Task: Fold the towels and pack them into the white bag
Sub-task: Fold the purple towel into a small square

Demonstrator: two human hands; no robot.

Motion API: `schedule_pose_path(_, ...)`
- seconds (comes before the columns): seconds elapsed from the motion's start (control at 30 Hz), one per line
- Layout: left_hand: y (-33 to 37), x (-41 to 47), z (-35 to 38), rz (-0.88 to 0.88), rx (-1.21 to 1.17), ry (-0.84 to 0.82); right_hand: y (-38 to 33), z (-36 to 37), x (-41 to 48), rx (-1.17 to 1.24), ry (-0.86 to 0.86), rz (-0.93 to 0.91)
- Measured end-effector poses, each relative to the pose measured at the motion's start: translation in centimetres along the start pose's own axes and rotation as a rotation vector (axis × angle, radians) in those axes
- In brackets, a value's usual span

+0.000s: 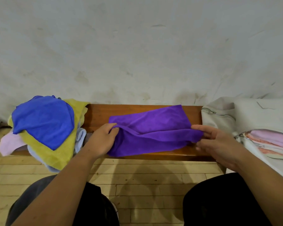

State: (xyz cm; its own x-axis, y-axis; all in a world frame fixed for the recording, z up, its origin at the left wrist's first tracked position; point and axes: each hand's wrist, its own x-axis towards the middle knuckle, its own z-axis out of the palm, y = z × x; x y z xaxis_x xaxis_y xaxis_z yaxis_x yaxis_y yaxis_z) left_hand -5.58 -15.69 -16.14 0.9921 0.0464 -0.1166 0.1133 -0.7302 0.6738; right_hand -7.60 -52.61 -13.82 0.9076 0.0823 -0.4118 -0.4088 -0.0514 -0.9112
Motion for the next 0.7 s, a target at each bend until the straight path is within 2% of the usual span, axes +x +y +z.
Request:
schedule_pose_path(0.1,0.1,0.8,0.6,0.028,0.003,-0.078,-0.4,-0.7,1.5,-0.648,0.153,-0.111)
schedule_pose_path(0.13,-0.1,1.0,0.8,0.041,0.020,-0.095,-0.2,-0.9,2.0,-0.795,0.192,-0.141)
schedule_pose_path(0.2,-0.4,1.3,1.2,0.041,0.073,-0.125,0.3,-0.9,2.8,-0.938,0.259,-0.202)
schedule_pose_path(0.33,-0.8,1.6,1.4,-0.013,0.126,-0.228,1.9,-0.4,3.6,-0.929,0.280,-0.268)
schedule_pose_path(0.43,-0.2,1.6,1.3,-0.010,0.117,-0.220,2.3,-0.1,3.2,-0.923,0.275,-0.257)
schedule_pose_path(0.57,0.5,1.4,0.6,-0.050,0.015,-0.087,2.2,-0.8,2.6,-0.874,0.304,-0.251)
schedule_pose_path(0.7,0.3,1.3,-0.1,-0.094,-0.185,0.051,2.1,-1.0,1.9,-0.798,0.371,-0.309)
